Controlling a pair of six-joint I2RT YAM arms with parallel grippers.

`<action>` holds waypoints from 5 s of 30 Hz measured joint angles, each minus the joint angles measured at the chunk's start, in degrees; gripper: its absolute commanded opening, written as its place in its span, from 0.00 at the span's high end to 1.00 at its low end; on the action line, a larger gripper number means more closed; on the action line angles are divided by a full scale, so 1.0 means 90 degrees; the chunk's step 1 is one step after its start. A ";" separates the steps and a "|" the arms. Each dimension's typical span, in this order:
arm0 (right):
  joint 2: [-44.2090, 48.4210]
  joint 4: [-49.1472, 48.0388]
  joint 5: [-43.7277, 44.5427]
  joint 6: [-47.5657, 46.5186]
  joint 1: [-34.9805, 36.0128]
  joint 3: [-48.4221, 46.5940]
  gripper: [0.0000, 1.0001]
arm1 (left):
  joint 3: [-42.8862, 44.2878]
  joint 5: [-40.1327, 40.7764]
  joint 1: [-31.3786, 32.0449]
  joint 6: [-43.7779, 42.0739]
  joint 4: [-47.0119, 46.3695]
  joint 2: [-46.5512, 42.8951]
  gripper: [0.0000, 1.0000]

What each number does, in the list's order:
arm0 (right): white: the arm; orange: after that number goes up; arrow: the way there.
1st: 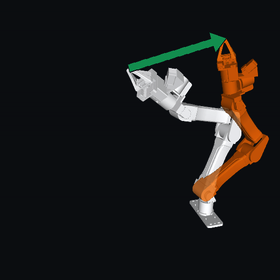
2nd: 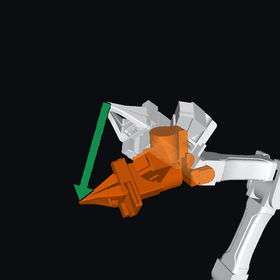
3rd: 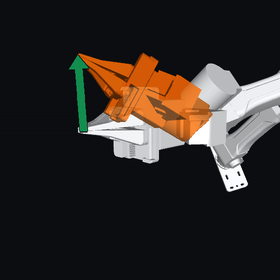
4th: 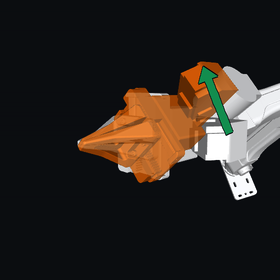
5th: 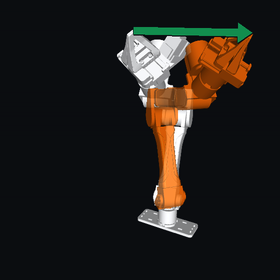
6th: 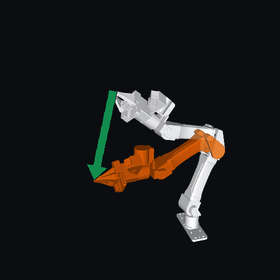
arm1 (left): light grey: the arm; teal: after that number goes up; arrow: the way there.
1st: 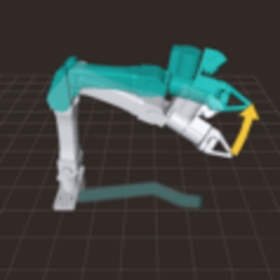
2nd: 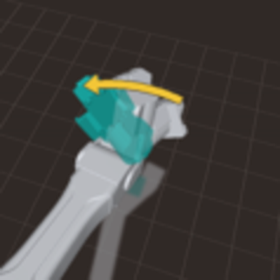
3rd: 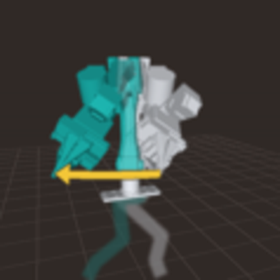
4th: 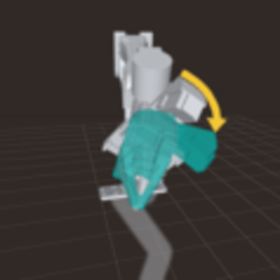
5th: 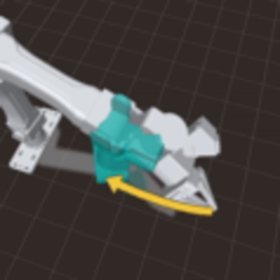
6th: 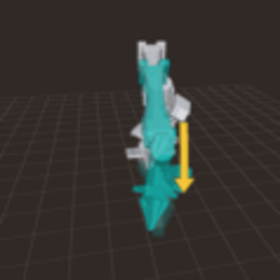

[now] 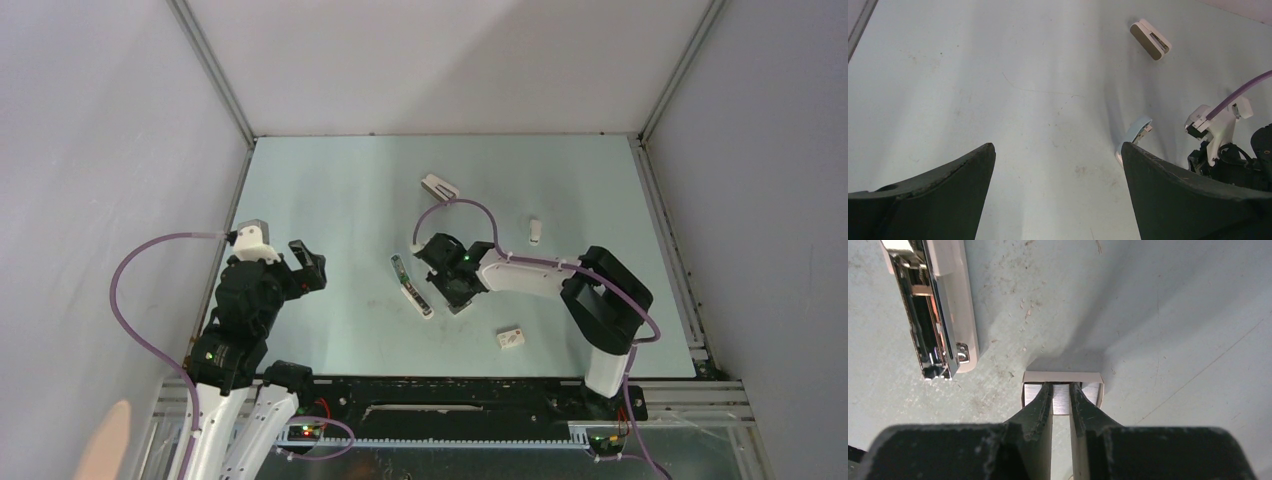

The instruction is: Load the staples into the stapler

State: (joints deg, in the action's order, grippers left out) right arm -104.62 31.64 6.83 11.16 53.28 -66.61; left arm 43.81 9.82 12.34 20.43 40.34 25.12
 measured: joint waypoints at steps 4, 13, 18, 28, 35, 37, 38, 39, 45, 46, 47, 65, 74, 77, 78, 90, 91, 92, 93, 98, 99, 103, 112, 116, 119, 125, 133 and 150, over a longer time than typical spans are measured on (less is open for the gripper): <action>0.0226 0.0049 0.0058 0.0034 0.0056 0.0100 0.88 | 0.0000 -0.0002 0.0000 0.0000 0.0000 0.0000 0.00; 0.1200 -0.0102 0.0323 0.0172 0.0253 0.0112 0.88 | 0.0000 -0.0002 0.0000 0.0000 0.0000 0.0000 0.00; 0.1280 -0.0532 0.0449 0.0325 0.0389 0.0112 0.88 | 0.0000 -0.0002 0.0000 0.0000 0.0000 0.0000 0.00; 0.0879 -0.1591 0.0578 0.0644 0.0709 0.0112 0.88 | 0.0000 -0.0002 0.0000 -0.0002 0.0002 -0.0007 0.00; 0.0551 -0.2059 0.0668 0.0874 0.0801 0.0138 0.87 | 0.0000 0.0000 -0.0005 -0.0002 0.0002 -0.0015 0.00; 0.0522 -0.2191 0.0695 0.0918 0.0821 0.0172 0.87 | 0.0000 0.0000 -0.0005 -0.0002 0.0000 -0.0019 0.00; 0.0495 -0.2254 0.0709 0.0937 0.0835 0.0182 0.88 | 0.0000 0.0000 -0.0005 -0.0002 0.0000 -0.0019 0.00; 0.0459 -0.2302 0.0724 0.0959 0.0848 0.0182 0.88 | 0.0000 0.0000 -0.0007 -0.0002 0.0000 -0.0024 0.00; 0.0260 -0.2424 0.0750 0.1001 0.0867 0.0219 0.88 | 0.0000 0.0000 -0.0012 -0.0002 0.0000 -0.0036 0.00; 0.0233 -0.2426 0.0753 0.1003 0.0867 0.0226 0.88 | 0.0000 0.0000 -0.0012 0.0000 0.0002 -0.0036 0.00; 0.0211 -0.2431 0.0755 0.1003 0.0869 0.0231 0.88 | 0.0000 0.0000 -0.0012 -0.0002 0.0002 -0.0036 0.00; 0.0138 -0.2436 0.0945 0.1095 0.1022 0.0231 0.88 | 0.0000 -0.0002 -0.0029 -0.0002 0.0000 -0.0036 0.00; 0.0141 -0.2436 0.0971 0.1056 0.1032 0.0231 0.88 | 0.0000 -0.0002 -0.0041 -0.0002 0.0000 -0.0036 0.00; 0.0138 -0.2436 0.1018 0.1037 0.1030 0.0231 0.88 | 0.0000 -0.0002 -0.0041 -0.0002 0.0000 -0.0036 0.00; 0.0138 -0.2436 0.1037 0.1025 0.1032 0.0231 0.88 | 0.0000 -0.0002 -0.0041 -0.0002 0.0000 -0.0036 0.00; 0.0078 -0.2433 0.1061 0.0976 0.1032 0.0236 0.89 | 0.0000 -0.0005 -0.0049 -0.0002 0.0000 -0.0036 0.00; 0.0078 -0.2433 0.1061 0.0976 0.1032 0.0236 0.89 | 0.0000 -0.0005 -0.0049 -0.0002 0.0000 -0.0036 0.00; 0.0078 -0.2433 0.1061 0.0976 0.1032 0.0236 0.89 | 0.0000 -0.0007 -0.0051 -0.0002 0.0000 -0.0036 0.00; 0.0078 -0.2431 0.1061 0.0974 0.1032 0.0236 0.89 | 0.0000 -0.0007 -0.0056 -0.0002 0.0002 -0.0036 0.00; 0.0160 -0.2414 0.1110 0.0971 0.1037 0.0240 0.89 | 0.0000 -0.0010 -0.0058 -0.0002 0.0000 -0.0036 0.00; 0.0197 -0.2407 0.1120 0.0971 0.1039 0.0240 0.89 | 0.0000 -0.0010 -0.0058 -0.0002 0.0002 -0.0036 0.00; 0.0379 -0.2399 0.1154 0.0925 0.1069 0.0240 0.88 | 0.0000 -0.0010 -0.0058 -0.0002 0.0000 -0.0036 0.00; 0.0437 -0.2412 0.1112 0.0865 0.1086 0.0243 0.88 | 0.0000 -0.0017 -0.0058 -0.0002 0.0000 -0.0036 0.00; 0.0369 -0.2429 0.1064 0.0852 0.1083 0.0243 0.88 | 0.0000 -0.0019 -0.0058 -0.0002 0.0000 -0.0036 0.00; 0.0301 -0.2436 0.1042 0.0850 0.1083 0.0243 0.88 | 0.0000 -0.0019 -0.0058 -0.0002 0.0002 -0.0036 0.00; 0.0158 -0.2438 0.0974 0.0850 0.1066 0.0243 0.88 | 0.0000 -0.0022 -0.0058 -0.0002 0.0000 -0.0036 0.00; 0.0041 -0.2446 0.0930 0.0852 0.1039 0.0243 0.88 | 0.0000 -0.0022 -0.0058 -0.0002 0.0000 -0.0036 0.00; -0.0017 -0.2448 0.0918 0.0857 0.1025 0.0243 0.85 | 0.0000 -0.0117 -0.0058 -0.0002 0.0000 -0.0034 0.00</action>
State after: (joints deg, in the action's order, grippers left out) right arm -104.77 9.61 15.09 18.87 62.50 -64.42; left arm 43.81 8.78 11.81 20.40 40.34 24.82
